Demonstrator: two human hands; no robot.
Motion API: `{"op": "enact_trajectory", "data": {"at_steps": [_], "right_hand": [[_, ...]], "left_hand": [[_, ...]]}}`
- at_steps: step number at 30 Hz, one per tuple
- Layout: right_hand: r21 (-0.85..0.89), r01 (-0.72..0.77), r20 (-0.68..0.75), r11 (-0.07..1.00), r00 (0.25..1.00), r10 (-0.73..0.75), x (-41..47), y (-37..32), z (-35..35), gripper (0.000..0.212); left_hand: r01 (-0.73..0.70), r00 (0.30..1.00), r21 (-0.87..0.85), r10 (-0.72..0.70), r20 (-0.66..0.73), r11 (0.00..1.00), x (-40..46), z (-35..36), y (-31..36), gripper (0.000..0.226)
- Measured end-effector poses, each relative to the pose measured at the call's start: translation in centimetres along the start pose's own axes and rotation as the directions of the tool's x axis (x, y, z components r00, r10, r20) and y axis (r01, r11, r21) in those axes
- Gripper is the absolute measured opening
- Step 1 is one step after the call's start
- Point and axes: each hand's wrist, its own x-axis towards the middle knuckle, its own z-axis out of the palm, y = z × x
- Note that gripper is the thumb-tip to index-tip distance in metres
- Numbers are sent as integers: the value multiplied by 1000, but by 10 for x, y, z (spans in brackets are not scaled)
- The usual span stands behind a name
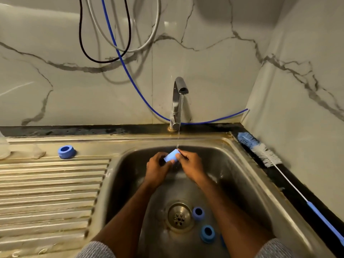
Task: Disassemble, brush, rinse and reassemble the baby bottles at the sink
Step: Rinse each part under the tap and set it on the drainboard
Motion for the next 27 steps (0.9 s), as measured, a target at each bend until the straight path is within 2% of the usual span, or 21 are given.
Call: {"op": "enact_trajectory", "data": {"at_steps": [2, 3, 5, 6, 8, 10, 13, 15, 17, 20, 21, 23, 25, 27], "right_hand": [[1, 50, -40, 999, 998, -50, -5, -4, 2, 37], [21, 84, -57, 996, 995, -83, -6, -6, 3, 35], [60, 169, -38, 984, 985, -167, -8, -10, 5, 31], [75, 205, -19, 976, 979, -204, -9, -12, 7, 30], [144, 189, -6, 971, 982, -190, -8, -14, 5, 29], [234, 81, 22, 969, 996, -89, -7, -19, 0, 32], [337, -97, 77, 936, 994, 75, -5, -23, 1, 36], [412, -197, 107, 890, 980, 168, -3, -24, 6, 33], [496, -258, 181, 829, 965, 192, -2, -24, 6, 26], [682, -274, 273, 679, 956, 111, -3, -19, -5, 43], [694, -267, 272, 668, 957, 101, -4, -17, -7, 45], [649, -248, 222, 719, 966, 134, -4, -14, -5, 44], [565, -241, 140, 789, 971, 196, -2, -15, 0, 42], [522, -237, 79, 819, 970, 230, 0, -16, 3, 43]], "left_hand": [[112, 993, -240, -102, 55, 964, -3, 1, 7, 22], [192, 980, -368, -161, 113, 910, -5, 3, 12, 22], [360, 930, -568, -231, 287, 740, -11, 4, 25, 33], [425, 901, -624, -238, 363, 656, -13, 5, 30, 38], [474, 876, -661, -235, 421, 581, -13, 5, 34, 41], [411, 905, -655, -199, 375, 634, -13, 5, 32, 35], [190, 975, -554, -87, 207, 810, -9, 5, 25, 26], [122, 987, -517, -51, 149, 847, -9, 7, 23, 27], [175, 983, -566, -108, 150, 805, -8, 9, 23, 27], [391, 920, -723, -255, 297, 569, -9, 10, 30, 43], [425, 905, -728, -269, 330, 538, -9, 11, 33, 46], [410, 912, -679, -255, 322, 609, -12, 13, 34, 48], [301, 952, -602, -201, 230, 739, -15, 16, 32, 43], [171, 984, -546, -113, 139, 820, -14, 17, 26, 37]]}}
